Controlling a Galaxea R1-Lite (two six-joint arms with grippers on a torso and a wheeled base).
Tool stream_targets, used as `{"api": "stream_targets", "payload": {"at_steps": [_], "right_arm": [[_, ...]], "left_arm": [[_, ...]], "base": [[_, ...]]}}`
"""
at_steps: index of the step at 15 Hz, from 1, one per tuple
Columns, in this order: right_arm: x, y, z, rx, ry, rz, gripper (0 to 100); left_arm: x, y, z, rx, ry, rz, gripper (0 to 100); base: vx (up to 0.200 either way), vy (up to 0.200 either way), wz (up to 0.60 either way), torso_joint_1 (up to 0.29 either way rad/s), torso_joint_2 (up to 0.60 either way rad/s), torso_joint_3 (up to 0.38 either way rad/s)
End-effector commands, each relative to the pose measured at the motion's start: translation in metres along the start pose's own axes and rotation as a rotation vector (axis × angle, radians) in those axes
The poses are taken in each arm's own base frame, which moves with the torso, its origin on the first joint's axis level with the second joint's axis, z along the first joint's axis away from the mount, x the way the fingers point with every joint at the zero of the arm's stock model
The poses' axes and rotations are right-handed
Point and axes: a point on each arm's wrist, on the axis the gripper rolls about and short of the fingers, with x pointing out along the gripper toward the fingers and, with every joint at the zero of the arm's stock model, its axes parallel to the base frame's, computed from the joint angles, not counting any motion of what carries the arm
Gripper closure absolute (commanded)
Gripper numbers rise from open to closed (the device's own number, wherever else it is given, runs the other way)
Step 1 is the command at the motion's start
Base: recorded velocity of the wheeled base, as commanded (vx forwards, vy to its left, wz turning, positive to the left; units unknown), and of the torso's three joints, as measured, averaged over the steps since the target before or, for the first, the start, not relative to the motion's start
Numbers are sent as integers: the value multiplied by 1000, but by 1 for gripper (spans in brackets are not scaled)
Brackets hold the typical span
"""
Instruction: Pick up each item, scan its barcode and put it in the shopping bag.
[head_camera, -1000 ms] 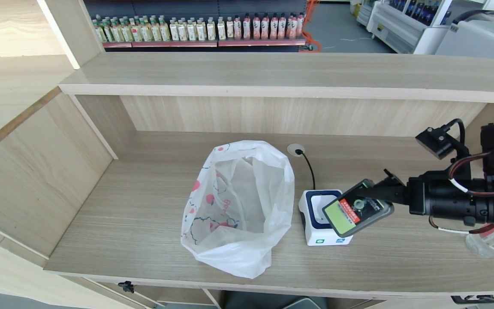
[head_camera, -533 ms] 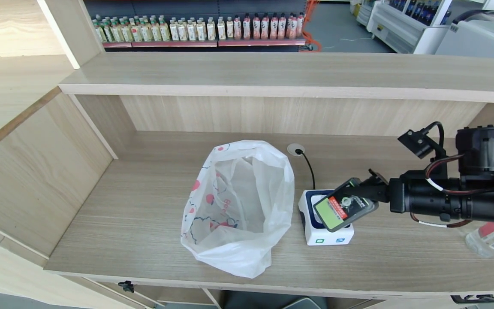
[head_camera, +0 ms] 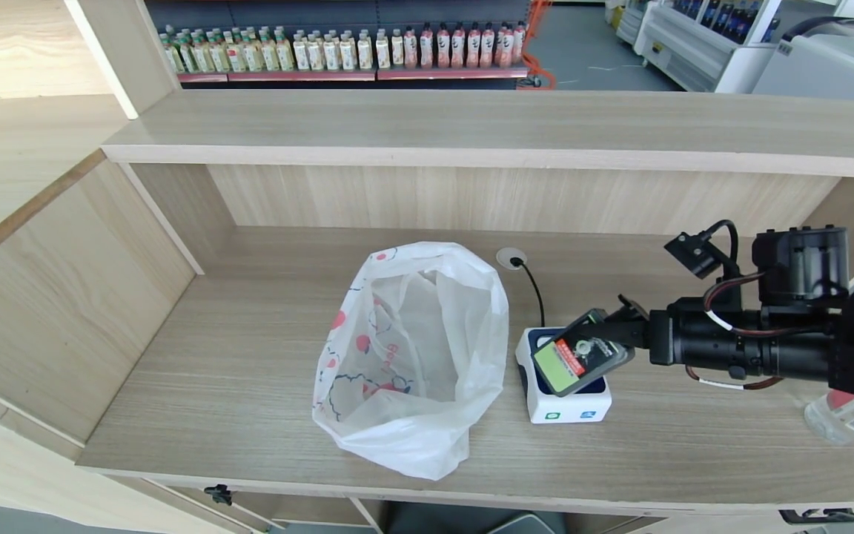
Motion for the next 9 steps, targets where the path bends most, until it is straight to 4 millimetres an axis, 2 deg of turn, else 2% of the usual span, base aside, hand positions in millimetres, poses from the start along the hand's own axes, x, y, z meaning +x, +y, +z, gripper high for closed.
{"api": "stream_targets", "payload": {"at_steps": [1,6,9], "right_arm": [[3,-3,-2,9,12,-1,100],[10,-3,-1,9,18,10,100],[3,4,7,-22,-19,17,100]], "left_arm": [[0,0,0,0,-1,0,0],[0,0,0,0,-1,0,0],[0,0,0,0,-1,0,0]], "base": [[0,0,0,0,0,0],[0,0,0,0,0,0],[0,0,0,0,0,0]]}}
